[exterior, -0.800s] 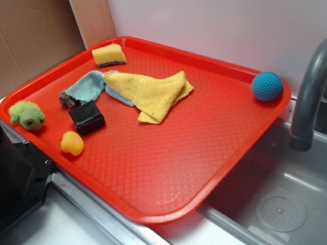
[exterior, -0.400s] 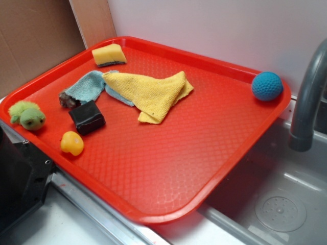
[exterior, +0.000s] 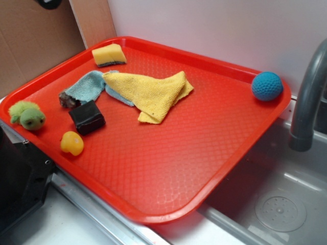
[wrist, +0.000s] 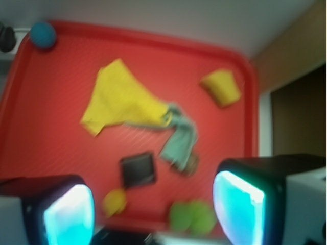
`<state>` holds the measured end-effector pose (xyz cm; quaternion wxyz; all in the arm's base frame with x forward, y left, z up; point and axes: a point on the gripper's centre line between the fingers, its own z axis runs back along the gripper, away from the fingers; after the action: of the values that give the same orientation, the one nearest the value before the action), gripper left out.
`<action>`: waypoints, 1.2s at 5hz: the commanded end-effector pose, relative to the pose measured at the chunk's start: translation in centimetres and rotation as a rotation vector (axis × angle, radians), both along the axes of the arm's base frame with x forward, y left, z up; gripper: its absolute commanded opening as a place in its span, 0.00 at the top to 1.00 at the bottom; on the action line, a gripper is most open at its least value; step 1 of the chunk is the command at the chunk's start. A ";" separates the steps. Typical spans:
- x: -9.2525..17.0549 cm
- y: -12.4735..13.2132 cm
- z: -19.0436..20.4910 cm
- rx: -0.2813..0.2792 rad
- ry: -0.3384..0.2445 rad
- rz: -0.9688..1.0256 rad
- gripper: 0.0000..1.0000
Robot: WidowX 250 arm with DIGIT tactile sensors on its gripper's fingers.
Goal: Grab the green sponge.
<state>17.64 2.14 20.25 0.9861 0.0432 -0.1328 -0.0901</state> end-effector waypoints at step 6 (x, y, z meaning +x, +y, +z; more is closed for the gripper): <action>10.7 7.1 -9.8 0.108 -0.002 -0.096 0.00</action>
<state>27.41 8.81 8.51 0.9810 0.0745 -0.1018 -0.1473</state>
